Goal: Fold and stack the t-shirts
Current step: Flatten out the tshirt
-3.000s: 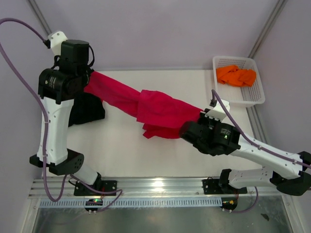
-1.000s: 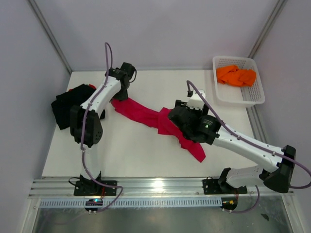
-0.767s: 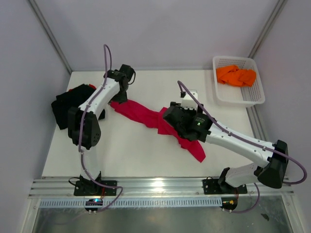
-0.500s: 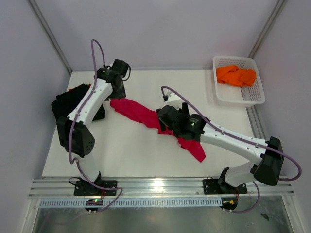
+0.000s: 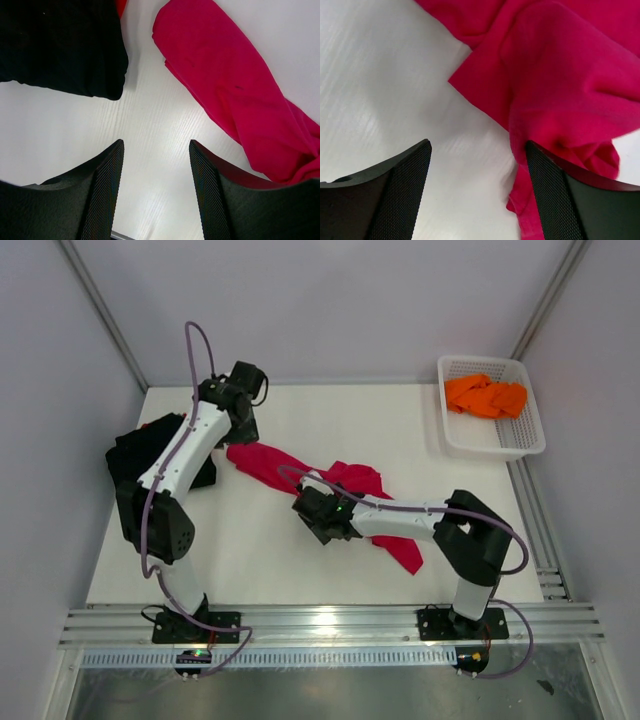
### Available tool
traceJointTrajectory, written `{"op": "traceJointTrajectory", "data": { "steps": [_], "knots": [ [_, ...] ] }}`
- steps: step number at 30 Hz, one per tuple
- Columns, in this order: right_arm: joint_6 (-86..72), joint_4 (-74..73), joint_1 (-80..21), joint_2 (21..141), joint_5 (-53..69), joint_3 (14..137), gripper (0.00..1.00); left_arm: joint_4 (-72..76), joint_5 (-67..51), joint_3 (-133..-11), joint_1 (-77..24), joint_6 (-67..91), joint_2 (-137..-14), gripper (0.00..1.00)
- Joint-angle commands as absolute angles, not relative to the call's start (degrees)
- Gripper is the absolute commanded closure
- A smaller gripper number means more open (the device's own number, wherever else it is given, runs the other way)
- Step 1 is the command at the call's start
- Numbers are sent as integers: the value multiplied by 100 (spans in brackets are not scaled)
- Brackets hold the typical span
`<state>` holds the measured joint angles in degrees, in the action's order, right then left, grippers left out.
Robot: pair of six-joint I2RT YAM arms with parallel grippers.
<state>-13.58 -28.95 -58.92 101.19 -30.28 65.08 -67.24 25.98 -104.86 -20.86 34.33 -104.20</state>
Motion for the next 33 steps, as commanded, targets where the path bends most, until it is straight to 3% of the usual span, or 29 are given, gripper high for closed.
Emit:
{"op": "traceJointTrajectory", "data": {
  "steps": [1, 19, 28, 33],
  "knots": [
    [-1134, -2382, -5976, 10265, -2778, 6794, 20, -6820, 2742, -10775, -2092, 3480, -10424, 43],
    [-1002, -2110, -6003, 11153, -2716, 7515, 23, -6829, 2777, -10679, -2092, 3366, -10345, 43],
    [-1335, -2750, -5968, 11566, -4145, 7681, 24, -6794, 2804, -10416, -2092, 3313, -10160, 43],
    [-1652, -2892, -5924, 11716, -4096, 7603, 26, -6768, 2786, -10248, -2092, 3313, -10037, 43]
  ]
}}
